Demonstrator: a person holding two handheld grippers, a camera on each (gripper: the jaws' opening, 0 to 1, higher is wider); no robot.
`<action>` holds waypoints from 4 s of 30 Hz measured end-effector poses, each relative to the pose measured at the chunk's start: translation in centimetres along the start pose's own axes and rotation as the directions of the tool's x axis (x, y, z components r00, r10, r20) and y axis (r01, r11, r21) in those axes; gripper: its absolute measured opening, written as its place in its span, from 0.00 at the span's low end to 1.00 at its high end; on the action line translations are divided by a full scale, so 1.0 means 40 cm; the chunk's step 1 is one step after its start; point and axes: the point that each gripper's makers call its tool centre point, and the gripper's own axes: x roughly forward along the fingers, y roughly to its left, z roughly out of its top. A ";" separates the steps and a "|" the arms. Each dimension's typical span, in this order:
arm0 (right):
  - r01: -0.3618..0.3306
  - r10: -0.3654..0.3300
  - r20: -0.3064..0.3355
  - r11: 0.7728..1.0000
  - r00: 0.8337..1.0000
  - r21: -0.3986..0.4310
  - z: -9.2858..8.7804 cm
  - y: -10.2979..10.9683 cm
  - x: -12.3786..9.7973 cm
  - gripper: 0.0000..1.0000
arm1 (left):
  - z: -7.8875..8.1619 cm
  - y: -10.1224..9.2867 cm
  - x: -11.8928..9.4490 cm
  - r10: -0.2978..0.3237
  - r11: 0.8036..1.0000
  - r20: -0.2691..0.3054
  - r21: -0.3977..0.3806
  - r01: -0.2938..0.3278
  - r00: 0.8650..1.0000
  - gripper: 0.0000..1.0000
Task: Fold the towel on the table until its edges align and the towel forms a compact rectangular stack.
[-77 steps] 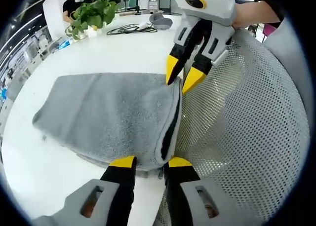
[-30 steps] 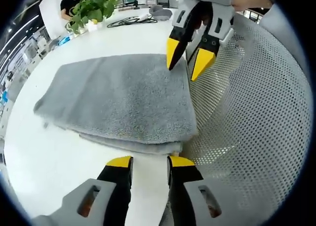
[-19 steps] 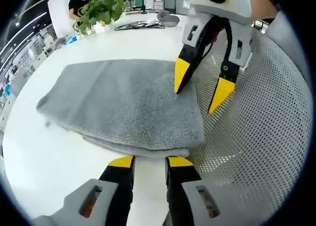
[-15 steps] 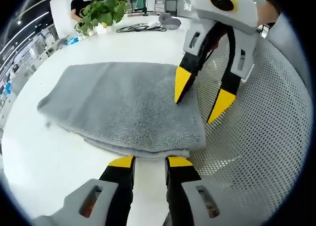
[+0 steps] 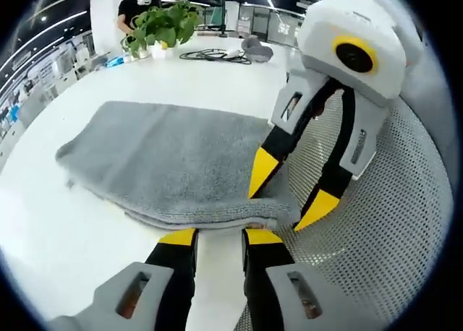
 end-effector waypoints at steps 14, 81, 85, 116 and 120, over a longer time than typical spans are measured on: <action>0.074 -0.086 0.061 0.980 0.994 0.182 0.008 -0.047 0.013 0.15 | 0.009 -0.003 0.004 -0.006 1.000 0.012 -0.006 0.006 1.000 0.25; 0.167 -0.166 -0.027 0.982 0.986 0.087 -0.109 -0.107 -0.157 0.23 | 0.132 0.017 0.002 -0.077 0.982 0.190 -0.157 0.108 0.979 0.07; 0.195 -0.194 -0.018 0.977 0.981 0.089 -0.112 -0.115 -0.166 0.27 | 0.136 0.035 -0.007 -0.060 0.973 0.215 -0.208 0.105 0.975 0.07; 0.318 -0.317 -0.055 0.948 0.947 0.006 -0.150 -0.197 -0.206 0.15 | 0.174 0.091 -0.072 0.026 0.842 0.393 -0.505 0.192 0.919 0.07; 0.296 -0.295 -0.024 0.952 0.955 0.071 -0.134 -0.195 -0.209 0.09 | 0.161 0.101 -0.077 0.037 0.868 0.369 -0.472 0.153 0.929 0.07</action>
